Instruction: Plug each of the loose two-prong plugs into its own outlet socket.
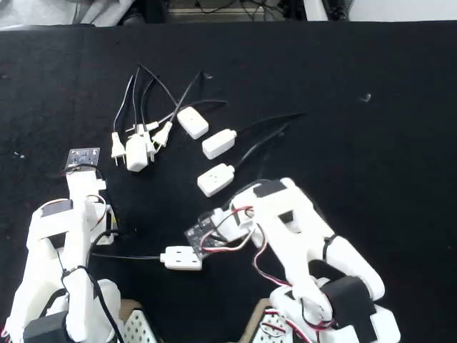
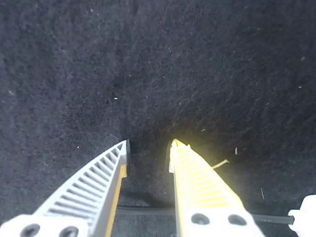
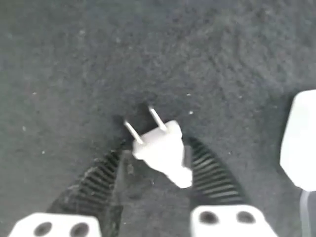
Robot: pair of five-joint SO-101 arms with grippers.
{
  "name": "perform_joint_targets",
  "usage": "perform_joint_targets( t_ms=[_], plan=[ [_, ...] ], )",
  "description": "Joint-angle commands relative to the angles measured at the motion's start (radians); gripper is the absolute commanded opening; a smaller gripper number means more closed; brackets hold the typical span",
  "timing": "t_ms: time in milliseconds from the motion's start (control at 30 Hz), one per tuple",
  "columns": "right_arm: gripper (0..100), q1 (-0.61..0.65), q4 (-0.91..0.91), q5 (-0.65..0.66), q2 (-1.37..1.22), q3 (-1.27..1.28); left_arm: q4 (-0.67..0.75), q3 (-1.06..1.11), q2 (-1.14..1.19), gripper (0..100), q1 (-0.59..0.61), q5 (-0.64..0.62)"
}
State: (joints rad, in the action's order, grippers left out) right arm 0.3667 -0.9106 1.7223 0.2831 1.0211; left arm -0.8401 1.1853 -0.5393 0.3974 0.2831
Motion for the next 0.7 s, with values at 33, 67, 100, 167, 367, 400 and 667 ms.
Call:
perform_joint_targets(
  t_ms=[33,67,100,167,367,400,667],
  plan=[
    [1.3,0.008,-0.132,-0.184,0.033,-0.070,0.035,0.004,0.003,14,0.024,0.012],
    [1.0,0.031,-0.175,-0.218,0.050,-0.084,0.035,0.004,0.003,14,0.024,0.012],
    [1.0,0.052,-0.210,-0.256,0.070,-0.090,0.037,0.004,0.003,14,0.024,0.012],
    [1.0,0.104,-0.250,-0.374,0.120,-0.085,0.037,0.004,0.003,14,0.024,0.012],
    [1.1,0.215,-0.017,-0.916,0.298,0.045,0.037,0.004,0.003,14,0.024,0.012],
    [1.1,0.226,0.040,-0.988,0.303,0.081,0.037,0.004,0.003,14,0.024,0.012],
    [13.9,0.201,0.025,-1.036,0.147,0.073,0.037,0.004,0.003,14,0.024,0.012]
  ],
)
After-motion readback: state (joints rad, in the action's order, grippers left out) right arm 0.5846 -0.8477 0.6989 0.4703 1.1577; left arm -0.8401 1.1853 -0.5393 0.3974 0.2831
